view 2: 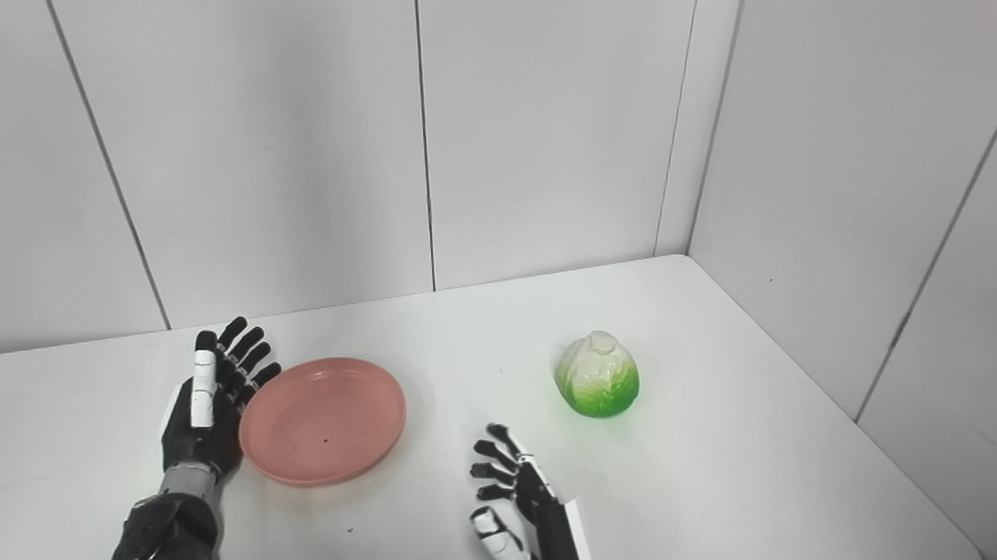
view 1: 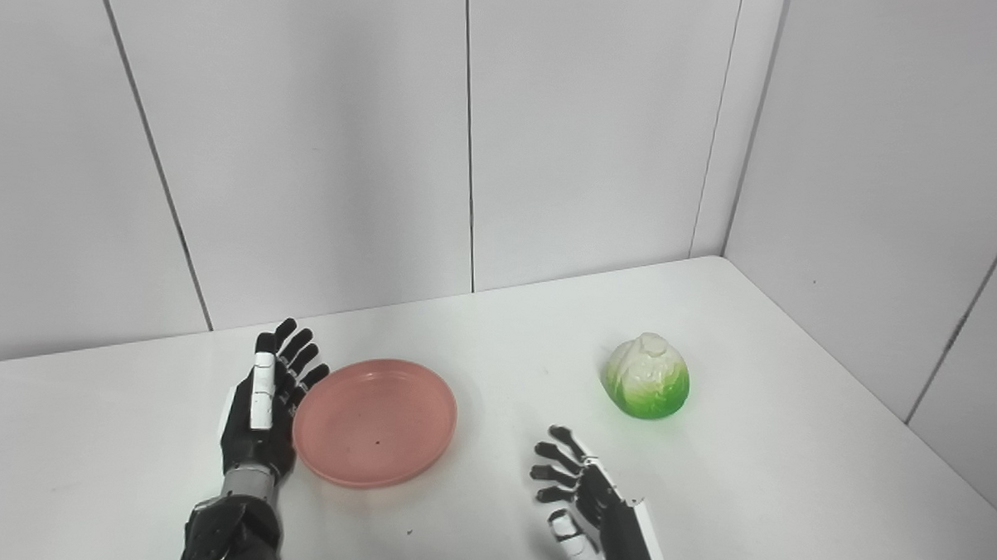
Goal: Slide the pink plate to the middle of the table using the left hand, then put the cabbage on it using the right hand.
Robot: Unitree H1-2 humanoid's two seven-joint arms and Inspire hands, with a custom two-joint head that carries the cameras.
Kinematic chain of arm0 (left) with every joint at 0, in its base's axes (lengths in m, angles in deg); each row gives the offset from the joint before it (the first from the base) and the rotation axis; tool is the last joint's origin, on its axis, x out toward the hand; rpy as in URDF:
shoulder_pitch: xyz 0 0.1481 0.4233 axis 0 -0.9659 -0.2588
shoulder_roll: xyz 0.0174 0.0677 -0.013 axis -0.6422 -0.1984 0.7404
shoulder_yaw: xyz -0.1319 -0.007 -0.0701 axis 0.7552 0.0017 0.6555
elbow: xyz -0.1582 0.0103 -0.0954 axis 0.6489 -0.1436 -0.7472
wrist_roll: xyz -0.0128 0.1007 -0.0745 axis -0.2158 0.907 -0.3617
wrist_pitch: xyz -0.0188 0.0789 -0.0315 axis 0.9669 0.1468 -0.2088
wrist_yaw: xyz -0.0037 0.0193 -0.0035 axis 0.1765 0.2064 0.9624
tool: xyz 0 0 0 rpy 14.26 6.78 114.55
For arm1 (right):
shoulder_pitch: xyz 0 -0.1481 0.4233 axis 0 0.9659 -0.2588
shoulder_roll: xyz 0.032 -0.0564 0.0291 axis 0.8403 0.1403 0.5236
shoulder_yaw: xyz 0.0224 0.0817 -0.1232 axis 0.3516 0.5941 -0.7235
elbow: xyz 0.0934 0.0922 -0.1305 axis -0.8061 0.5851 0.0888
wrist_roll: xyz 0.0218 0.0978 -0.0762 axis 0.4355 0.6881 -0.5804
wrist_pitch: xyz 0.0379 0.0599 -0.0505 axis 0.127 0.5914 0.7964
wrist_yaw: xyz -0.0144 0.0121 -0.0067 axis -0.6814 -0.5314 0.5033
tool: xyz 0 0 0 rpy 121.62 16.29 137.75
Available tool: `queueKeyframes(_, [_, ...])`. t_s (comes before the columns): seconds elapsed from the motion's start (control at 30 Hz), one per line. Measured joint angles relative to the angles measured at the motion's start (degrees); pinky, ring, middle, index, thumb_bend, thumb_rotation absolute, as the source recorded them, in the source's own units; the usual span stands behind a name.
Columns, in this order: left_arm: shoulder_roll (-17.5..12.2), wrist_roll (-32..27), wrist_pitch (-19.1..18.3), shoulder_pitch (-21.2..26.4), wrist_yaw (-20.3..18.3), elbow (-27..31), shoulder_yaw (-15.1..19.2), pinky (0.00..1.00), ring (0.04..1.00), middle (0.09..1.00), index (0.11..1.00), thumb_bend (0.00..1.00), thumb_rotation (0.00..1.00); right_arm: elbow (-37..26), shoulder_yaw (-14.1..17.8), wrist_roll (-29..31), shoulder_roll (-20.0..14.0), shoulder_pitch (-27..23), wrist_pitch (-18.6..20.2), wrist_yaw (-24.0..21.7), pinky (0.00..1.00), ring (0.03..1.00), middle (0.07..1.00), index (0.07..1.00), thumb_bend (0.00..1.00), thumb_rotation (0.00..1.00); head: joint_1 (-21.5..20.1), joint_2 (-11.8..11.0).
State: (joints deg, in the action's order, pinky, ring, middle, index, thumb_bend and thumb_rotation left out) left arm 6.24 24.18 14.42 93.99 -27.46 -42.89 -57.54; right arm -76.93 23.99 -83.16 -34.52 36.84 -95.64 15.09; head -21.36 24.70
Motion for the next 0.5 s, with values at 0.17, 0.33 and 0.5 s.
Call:
queueKeyframes(0.17, [0.2,0.0,0.0,0.9,-0.2,-0.9,0.2,0.8,0.901,0.877,0.862,0.93,0.83,-5.4,-0.5,-0.3,0.1,0.6,7.8,-1.6,0.61,0.758,0.84,0.905,0.91,0.82,0.4,0.9])
queueKeyframes(0.33, [0.5,0.0,0.0,1.2,-0.2,-0.9,0.4,0.82,0.908,0.873,0.861,0.9,0.84,-16.8,-2.0,-2.8,-1.2,-0.7,15.1,-7.8,0.68,0.801,0.864,0.952,0.99,0.75,1.1,1.5])
queueKeyframes(0.5, [0.2,0.0,0.0,1.2,-0.1,-1.1,0.5,0.82,0.916,0.88,0.866,0.89,0.85,-23.1,1.5,-7.1,-10.5,-4.9,23.3,-14.5,0.69,0.837,0.901,0.948,1.0,0.61,1.1,1.8])
